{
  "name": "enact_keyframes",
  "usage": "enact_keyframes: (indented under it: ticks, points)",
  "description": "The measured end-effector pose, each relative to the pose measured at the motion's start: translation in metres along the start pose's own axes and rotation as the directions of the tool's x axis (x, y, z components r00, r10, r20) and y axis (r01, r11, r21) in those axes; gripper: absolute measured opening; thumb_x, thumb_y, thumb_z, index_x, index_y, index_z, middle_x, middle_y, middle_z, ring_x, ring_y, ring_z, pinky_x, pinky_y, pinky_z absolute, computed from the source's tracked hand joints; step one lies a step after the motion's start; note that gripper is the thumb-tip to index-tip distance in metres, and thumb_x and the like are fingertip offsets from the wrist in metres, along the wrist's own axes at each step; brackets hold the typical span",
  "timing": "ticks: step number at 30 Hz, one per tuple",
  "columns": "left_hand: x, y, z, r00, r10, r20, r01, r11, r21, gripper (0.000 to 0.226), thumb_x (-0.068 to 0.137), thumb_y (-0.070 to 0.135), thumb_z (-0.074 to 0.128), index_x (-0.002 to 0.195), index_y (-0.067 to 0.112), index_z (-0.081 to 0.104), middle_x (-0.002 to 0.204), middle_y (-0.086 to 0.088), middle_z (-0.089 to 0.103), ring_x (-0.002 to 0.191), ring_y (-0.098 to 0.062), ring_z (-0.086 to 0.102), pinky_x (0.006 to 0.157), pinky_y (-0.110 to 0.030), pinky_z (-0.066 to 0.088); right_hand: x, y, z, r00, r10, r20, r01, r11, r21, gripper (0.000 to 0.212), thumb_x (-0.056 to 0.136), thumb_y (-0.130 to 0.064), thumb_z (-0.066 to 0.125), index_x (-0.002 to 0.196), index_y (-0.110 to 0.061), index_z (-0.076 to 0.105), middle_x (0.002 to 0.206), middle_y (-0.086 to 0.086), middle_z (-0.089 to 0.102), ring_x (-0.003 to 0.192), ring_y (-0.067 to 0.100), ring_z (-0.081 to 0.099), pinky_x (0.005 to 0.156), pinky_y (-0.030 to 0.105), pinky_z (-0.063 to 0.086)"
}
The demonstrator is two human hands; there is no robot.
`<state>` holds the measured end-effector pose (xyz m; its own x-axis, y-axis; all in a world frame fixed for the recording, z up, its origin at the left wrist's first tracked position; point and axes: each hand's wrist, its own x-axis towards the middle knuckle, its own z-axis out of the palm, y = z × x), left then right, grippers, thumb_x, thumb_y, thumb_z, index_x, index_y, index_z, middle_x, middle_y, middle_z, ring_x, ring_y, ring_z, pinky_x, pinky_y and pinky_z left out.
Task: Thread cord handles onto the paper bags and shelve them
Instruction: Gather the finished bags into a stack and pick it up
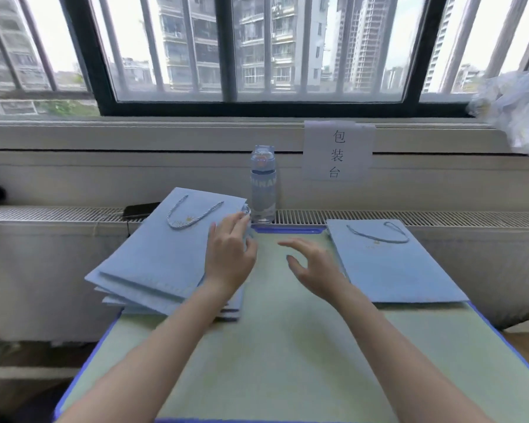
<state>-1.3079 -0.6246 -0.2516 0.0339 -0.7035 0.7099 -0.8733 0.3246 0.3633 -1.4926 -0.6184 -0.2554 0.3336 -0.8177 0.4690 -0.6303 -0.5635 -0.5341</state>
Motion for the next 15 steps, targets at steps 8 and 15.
enact_keyframes:
  ticks: [8, 15]
  points:
    - [0.0, -0.136, -0.077, 0.876, -0.475, 0.086, 0.429, 0.848, 0.31, 0.066, 0.093, 0.034, 0.042, 0.146, -0.002, 0.027, 0.151, -0.018, 0.029, 0.14, -0.032, 0.024, 0.113, -0.042, 0.014, 0.049, -0.072, 0.094, 0.983, 0.113, 0.145, -0.142, 0.968, 0.206, 0.072, 0.094, -0.032, 0.055, 0.149, -0.008, 0.014, 0.156, 0.004, 0.018, 0.144, 0.016, 0.017, 0.111, 0.021, 0.014]
    - [-0.034, -0.161, -0.059, 0.781, -0.616, 0.109, 0.554, 0.762, 0.334, 0.07, 0.092, 0.05, 0.042, 0.143, 0.003, 0.031, 0.152, -0.009, 0.029, 0.143, -0.024, 0.018, 0.116, -0.038, 0.011, 0.048, -0.077, 0.13, 0.975, 0.193, 0.11, -0.207, 0.97, 0.13, 0.075, 0.094, -0.03, 0.055, 0.15, -0.007, 0.011, 0.159, 0.003, -0.006, 0.146, 0.015, 0.005, 0.107, 0.016, 0.014]
